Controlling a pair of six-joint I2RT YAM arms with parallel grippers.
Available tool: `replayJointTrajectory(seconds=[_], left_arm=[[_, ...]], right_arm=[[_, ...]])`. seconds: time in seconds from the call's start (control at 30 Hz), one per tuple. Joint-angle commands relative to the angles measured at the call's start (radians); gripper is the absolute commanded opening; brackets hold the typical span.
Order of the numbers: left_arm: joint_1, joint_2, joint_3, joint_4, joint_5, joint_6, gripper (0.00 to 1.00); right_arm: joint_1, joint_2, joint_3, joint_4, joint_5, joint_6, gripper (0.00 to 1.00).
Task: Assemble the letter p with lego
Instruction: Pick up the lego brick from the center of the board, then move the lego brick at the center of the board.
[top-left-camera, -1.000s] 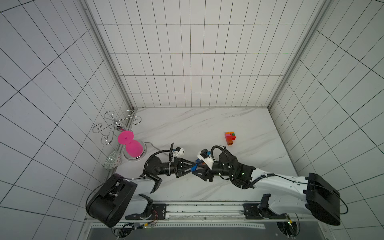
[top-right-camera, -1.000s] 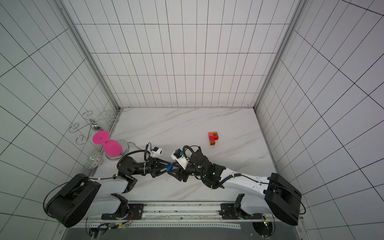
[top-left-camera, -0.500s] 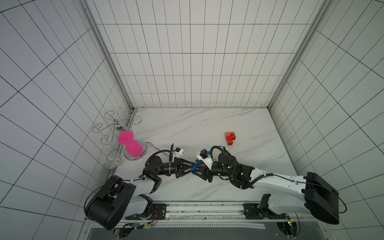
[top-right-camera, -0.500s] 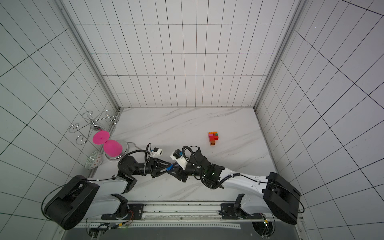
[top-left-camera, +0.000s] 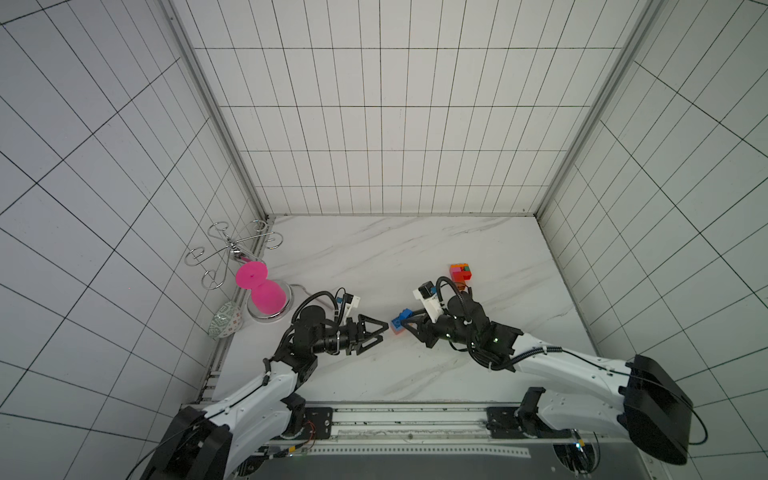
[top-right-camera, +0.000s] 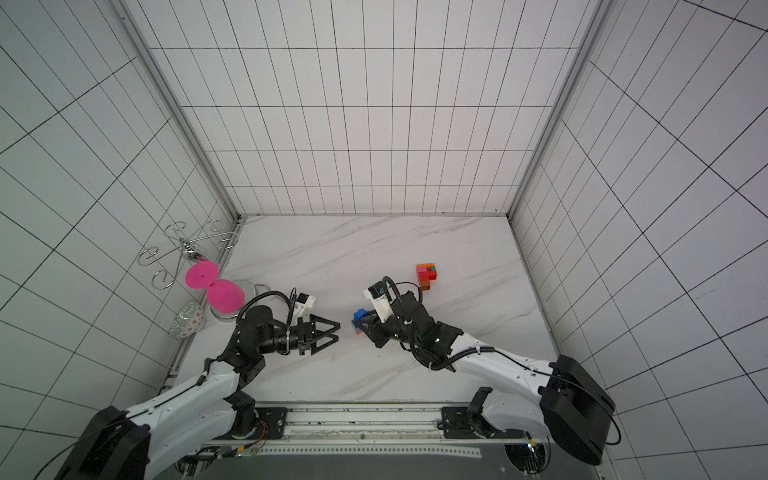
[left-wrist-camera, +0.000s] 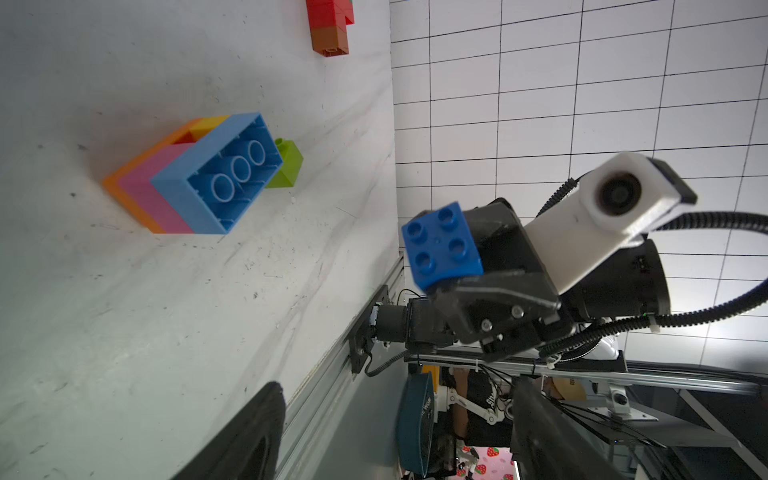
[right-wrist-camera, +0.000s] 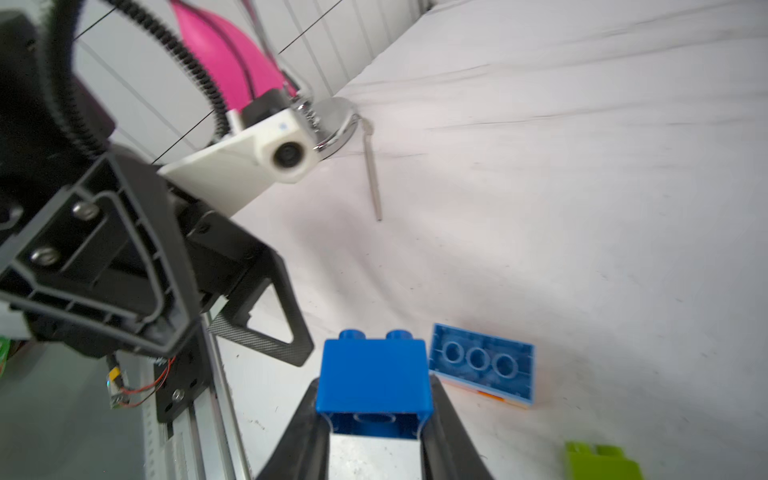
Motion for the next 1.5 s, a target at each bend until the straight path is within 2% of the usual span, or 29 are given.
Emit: replayJointTrajectory(seconds=[0.0,0.07,0.17,0.37,0.5,0.77,0.93,1.17,1.3,1.47], left_arm=[[-0.01,-0.022,-0.02,-0.206,-0.115,0.155,0.82],[-0.05,-0.007,-0.033,-0.175,-0.156,0.142,0.84],[-0.155,0.043,-0.048,-0.065,-0.24,0.095,0.87],[-0.355,0.213,-0.036,0.181,-0.431,0.046,0.88],[-0.418,0.328,-0.012,0.282,-0.528,0.055,0.89],[-0.407,0.584,0.015,0.507,-0.6,0.082,0.91],[-0.363,0.798,0.04,0.761,-0.52,0.039,0.91],[-0.256,1.078,0.028,1.111,-0.443,-0.052,0.91],[-0.218,1.183,0.062,1.199,-0.404,-0.082,0.91],[-0.186,1.22,0.114,1.203,-0.373,-0.086,0.91]], right_arm=[[-0.078,-0.061,0.021,-0.143,0.036,0.105,0.06],[-0.128,-0.078,0.026,-0.203,0.031,0.128,0.06],[-0.199,-0.092,0.028,-0.264,0.01,0.156,0.06],[-0.285,-0.115,0.012,-0.316,-0.015,0.199,0.05],[-0.308,-0.103,0.014,-0.332,-0.057,0.205,0.06],[-0.333,-0.109,0.019,-0.368,-0.082,0.205,0.07],[-0.342,-0.111,0.026,-0.39,-0.1,0.201,0.07],[-0.348,-0.109,0.03,-0.41,-0.123,0.196,0.07],[-0.349,-0.098,0.037,-0.424,-0.141,0.178,0.0],[-0.348,-0.055,0.065,-0.446,-0.188,0.12,0.0]])
